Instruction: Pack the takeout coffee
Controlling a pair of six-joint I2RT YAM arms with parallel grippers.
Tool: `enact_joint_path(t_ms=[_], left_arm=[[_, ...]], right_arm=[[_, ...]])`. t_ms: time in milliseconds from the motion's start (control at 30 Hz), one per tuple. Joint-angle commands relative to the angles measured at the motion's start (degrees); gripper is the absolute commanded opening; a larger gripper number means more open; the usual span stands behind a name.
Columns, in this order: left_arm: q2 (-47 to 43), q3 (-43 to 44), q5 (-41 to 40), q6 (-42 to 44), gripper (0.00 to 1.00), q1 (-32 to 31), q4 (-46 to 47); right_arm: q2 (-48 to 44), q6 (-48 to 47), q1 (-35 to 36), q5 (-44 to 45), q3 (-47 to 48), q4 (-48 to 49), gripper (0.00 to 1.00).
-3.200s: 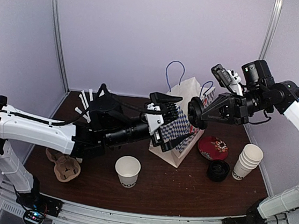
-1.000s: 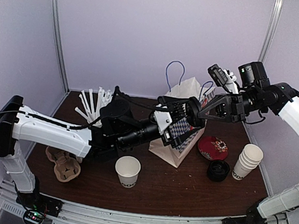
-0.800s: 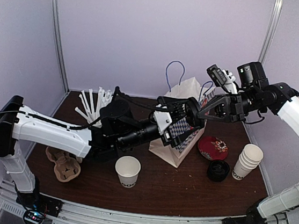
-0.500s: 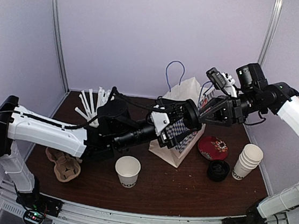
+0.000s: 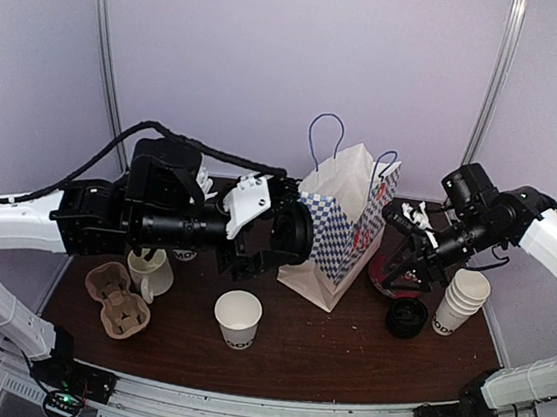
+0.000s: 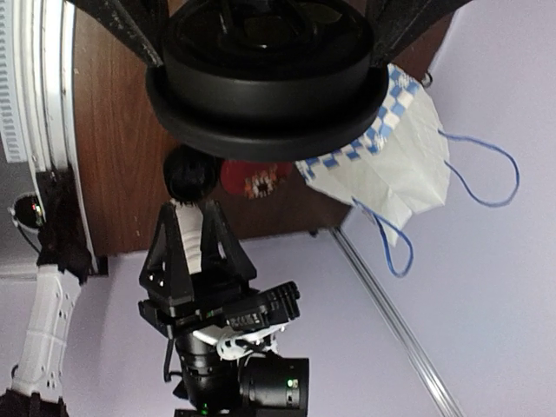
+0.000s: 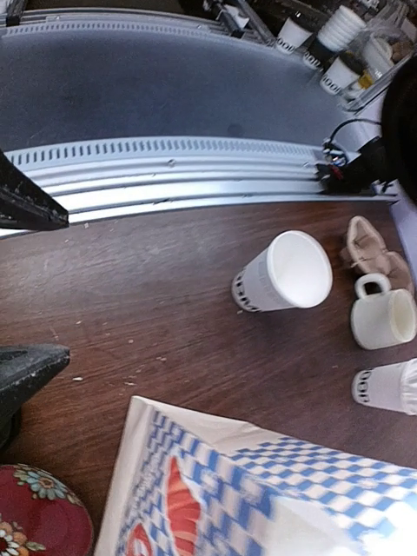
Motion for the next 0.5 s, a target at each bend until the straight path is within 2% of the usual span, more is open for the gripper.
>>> enact_joint_path(t_ms=[0,100,200,300,467], left_arm=[[2.1,8.4,-4.3,-5.8,0.78,-0.2,-29.0],[6.9,15.2,-11.6,-9.3,0.78,-0.1,-42.6],[10.9,19.7,-12.0,-10.9,0.78,-0.1,-51.4],[13.1,21.4,-11.9,-11.4,0.78,0.3,-56.2],[16.2,23.0,-9.1,-12.0,0.8,2.5,-59.7]], right_arm=[[-0.9,-4.4,-0.4,9.7,-9.0,5.3,0.47],[-0.5,-4.0,-0.4,10.7,-13.4,9.2,0.47],[-0.6,-3.5,-0.5,13.6,-18.7,15.7,0.47],[-0.3,-4.6,-0.5,18.0,-22.1,18.3,0.48],[0.4,-4.5,-0.4,14.5,-20.8,16.8,0.48]])
